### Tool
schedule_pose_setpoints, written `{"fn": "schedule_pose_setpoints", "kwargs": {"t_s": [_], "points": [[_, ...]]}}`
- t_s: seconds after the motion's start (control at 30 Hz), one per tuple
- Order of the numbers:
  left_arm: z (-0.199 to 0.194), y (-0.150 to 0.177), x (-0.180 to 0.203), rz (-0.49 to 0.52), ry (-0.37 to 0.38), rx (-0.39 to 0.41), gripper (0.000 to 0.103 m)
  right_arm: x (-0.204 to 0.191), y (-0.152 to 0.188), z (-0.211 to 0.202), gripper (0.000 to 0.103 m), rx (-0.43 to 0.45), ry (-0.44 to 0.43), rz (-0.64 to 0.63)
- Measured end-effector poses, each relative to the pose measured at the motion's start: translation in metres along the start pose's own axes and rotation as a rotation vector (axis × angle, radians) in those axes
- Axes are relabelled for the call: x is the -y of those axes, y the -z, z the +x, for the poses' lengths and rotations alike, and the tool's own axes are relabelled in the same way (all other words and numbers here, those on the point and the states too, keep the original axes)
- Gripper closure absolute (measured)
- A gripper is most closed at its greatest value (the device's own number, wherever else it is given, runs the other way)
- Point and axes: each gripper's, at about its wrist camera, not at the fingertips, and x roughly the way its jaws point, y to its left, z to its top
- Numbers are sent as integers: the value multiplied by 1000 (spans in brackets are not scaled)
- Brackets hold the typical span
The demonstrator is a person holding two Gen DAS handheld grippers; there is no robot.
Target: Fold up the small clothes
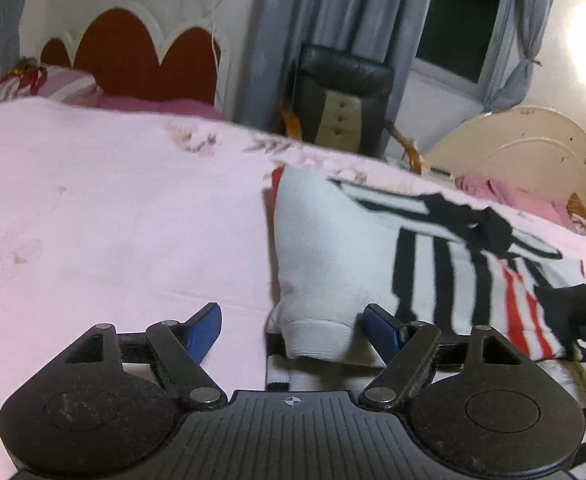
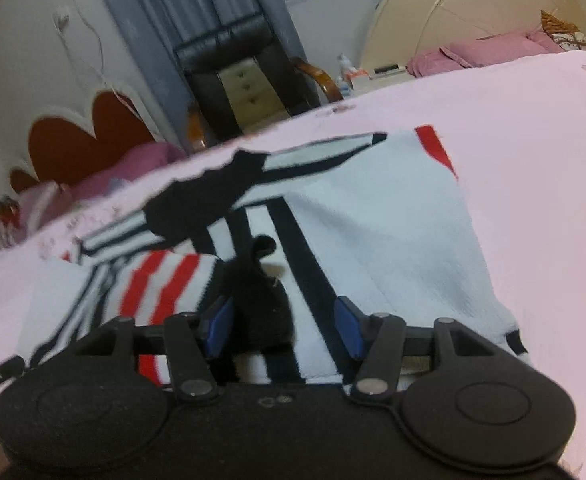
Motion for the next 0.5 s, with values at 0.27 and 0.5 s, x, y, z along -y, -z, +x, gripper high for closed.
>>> {"fn": "schedule_pose_setpoints", "kwargs": {"t_s": [0.27, 0.5], "points": [[14, -4, 6, 34, -6, 18, 25, -10, -4, -20, 99, 79, -3, -129], [23, -5, 3, 56, -3, -29, 37, -1, -3, -27, 100, 98, 21, -124]]}}
